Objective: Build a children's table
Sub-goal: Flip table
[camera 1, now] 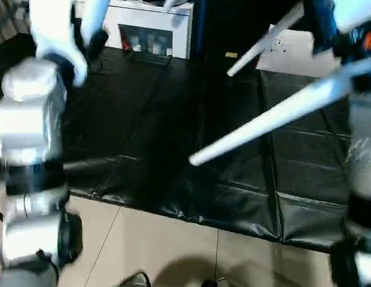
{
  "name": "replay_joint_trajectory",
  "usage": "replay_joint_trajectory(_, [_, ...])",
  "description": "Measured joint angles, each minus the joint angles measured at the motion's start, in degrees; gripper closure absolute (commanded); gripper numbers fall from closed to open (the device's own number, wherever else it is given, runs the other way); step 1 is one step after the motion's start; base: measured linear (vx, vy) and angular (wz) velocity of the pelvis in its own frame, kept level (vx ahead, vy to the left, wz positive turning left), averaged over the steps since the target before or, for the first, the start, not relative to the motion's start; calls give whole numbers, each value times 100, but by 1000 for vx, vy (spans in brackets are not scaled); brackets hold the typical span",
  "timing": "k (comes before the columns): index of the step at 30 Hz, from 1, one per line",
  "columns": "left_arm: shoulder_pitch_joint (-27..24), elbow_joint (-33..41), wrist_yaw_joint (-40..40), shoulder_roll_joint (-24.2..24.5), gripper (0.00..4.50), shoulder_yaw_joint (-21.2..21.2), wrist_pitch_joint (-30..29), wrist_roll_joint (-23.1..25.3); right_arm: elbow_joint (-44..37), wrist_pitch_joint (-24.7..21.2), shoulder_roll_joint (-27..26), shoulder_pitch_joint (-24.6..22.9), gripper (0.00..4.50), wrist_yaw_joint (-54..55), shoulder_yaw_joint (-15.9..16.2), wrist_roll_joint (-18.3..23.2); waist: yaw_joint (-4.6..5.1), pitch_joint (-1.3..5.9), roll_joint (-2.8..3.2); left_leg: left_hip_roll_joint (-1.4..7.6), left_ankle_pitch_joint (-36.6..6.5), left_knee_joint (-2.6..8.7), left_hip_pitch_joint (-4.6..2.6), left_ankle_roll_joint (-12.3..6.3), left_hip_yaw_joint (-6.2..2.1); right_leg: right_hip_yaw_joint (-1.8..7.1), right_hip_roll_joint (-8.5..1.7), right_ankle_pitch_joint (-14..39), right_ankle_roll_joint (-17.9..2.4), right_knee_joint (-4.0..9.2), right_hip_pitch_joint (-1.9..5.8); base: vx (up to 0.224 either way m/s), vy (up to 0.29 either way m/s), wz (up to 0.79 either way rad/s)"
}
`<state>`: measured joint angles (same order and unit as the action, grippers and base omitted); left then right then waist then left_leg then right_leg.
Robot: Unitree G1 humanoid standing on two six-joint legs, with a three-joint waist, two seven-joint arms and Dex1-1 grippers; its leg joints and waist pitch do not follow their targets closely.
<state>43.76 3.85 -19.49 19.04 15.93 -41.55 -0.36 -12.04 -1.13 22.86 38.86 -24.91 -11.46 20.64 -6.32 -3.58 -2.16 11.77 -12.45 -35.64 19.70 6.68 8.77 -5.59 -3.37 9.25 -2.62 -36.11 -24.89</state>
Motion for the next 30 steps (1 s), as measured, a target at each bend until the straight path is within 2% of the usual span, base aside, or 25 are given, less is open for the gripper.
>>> replay_joint_trajectory(3, [-317, 382, 92, -117, 263, 78, -281, -68, 175, -134, 105, 198, 78, -278, 0, 243, 2, 25, -42, 4, 0, -2, 12, 0, -6, -9, 1, 0, 0, 5, -2, 0, 0, 0])
replay_joint_trajectory(6, [-666, 755, 191, -275, 263, 130, -513, -122, 371, -151, 180, 421, 78, -575, 47, 341, 1, 29, -52, 7, -1, -14, 33, -7, -12, -15, 1, 0, 0, 16, -3, 0, 0, 0])
replay_joint_trajectory(10, [-1052, 900, 226, -402, 263, 109, -585, -234, 633, -121, 210, 646, 78, -797, 181, 339, -23, 20, -96, 12, 3, -18, 54, -14, -19, -24, 1, 0, 0, 17, -8, 0, 0, 0])
replay_joint_trajectory(15, [-1249, 900, 197, -409, 263, 45, -543, -254, 829, -58, 251, 808, 78, -1038, 337, 319, -20, 1, -151, 15, 10, -27, 80, -26, -32, -31, 1, -2, 0, 25, -14, 0, 0, 0])
replay_joint_trajectory(18, [-1277, 900, 149, -390, 263, 14, -460, -293, 864, 45, 254, 868, 78, -1229, 595, 145, -18, -9, -176, 16, 25, -27, 84, -51, -35, -34, 1, -3, -1, 26, -13, 0, 0, 0])
replay_joint_trajectory(23, [-1321, 900, 112, -356, 263, -20, -372, -334, 789, 280, 219, 688, 78, -1312, 974, -181, -15, -10, -179, 16, 26, -25, 88, -52, -38, -32, 1, -4, -3, 32, -11, 0, 0, 0])
replay_joint_trajectory(25, [-1396, 900, 99, -348, 263, -46, -286, -347, 599, 306, 124, 452, 78, -1309, 1100, -247, -8, -10, -180, 16, 26, -24, 88, -52, -38, -32, 1, -4, -3, 33, -11, 0, 0, 0])
replay_joint_trajectory(28, [-1458, 900, 98, -345, 263, -85, -196, -373, 366, 308, -19, 113, 78, -1324, 1457, -339, -1, -10, -180, 18, 27, -25, 85, -52, -38, -32, 2, -5, -2, 29, -10, 0, 0, 0])
replay_joint_trajectory(30, [-1508, 900, 90, -336, 263, -106, -135, -385, 204, 290, -72, -82, 78, -1308, 1550, -353, -3, -6, -187, 19, 28, -23, 79, -51, -39, -32, 2, -5, -1, 31, -4, 0, 0, 0])
